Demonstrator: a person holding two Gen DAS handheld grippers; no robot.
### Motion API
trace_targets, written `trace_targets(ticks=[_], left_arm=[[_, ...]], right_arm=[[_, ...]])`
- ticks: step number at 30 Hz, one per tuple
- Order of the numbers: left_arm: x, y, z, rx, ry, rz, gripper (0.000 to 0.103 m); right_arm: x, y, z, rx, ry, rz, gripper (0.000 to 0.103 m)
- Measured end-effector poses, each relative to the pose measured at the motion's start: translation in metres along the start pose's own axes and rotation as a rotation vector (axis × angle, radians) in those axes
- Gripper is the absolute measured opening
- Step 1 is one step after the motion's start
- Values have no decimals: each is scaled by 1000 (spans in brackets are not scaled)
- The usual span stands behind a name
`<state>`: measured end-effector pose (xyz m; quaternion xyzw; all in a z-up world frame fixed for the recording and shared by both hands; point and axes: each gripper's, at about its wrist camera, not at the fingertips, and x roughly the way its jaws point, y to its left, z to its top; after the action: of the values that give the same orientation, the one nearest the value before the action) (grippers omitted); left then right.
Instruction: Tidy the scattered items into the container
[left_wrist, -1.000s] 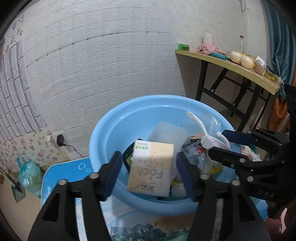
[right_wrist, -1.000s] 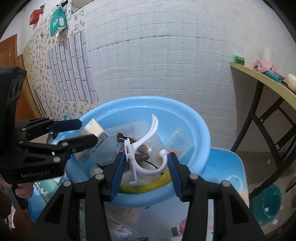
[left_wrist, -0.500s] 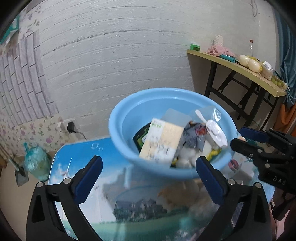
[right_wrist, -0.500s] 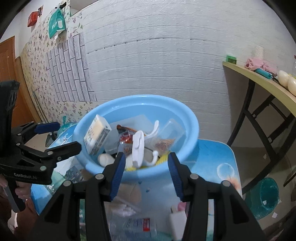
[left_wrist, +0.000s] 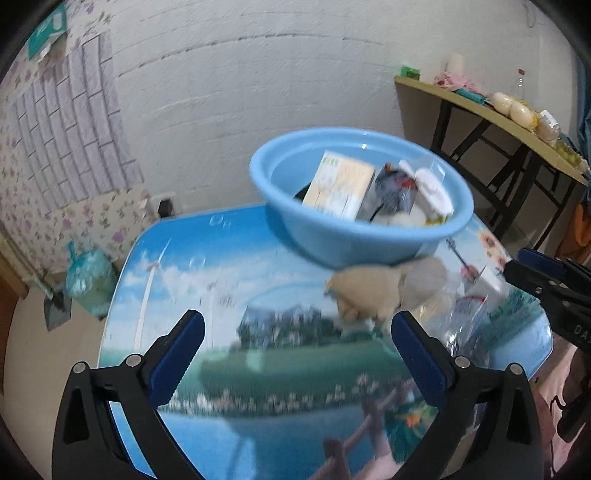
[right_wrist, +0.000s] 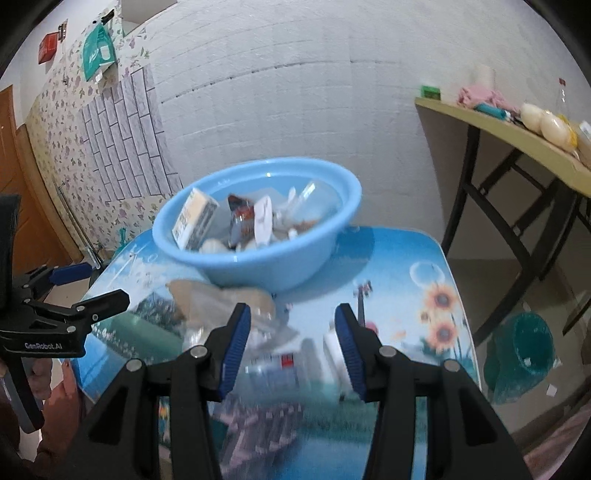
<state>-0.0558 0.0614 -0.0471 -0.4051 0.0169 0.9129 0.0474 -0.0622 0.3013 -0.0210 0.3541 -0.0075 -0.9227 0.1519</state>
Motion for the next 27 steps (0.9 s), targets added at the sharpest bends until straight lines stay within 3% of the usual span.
trace_targets(ticks=[3,7,18,27], left_arm=[[-1,1,-16,-44,24,-24,101],[-5,-5,-33,-25,33,-31,101],[-5,-28,-63,-31,86,-101,101],[-1,-61,-75,49,108,-173,101]], right_arm=[[-5,-3,-15,3,19,-10,48],[-12,-7,-31,5,30,-17,60],[-16,-13,-57,6,65,-37,60],[-14,-29,-69,61,91,-54,61]])
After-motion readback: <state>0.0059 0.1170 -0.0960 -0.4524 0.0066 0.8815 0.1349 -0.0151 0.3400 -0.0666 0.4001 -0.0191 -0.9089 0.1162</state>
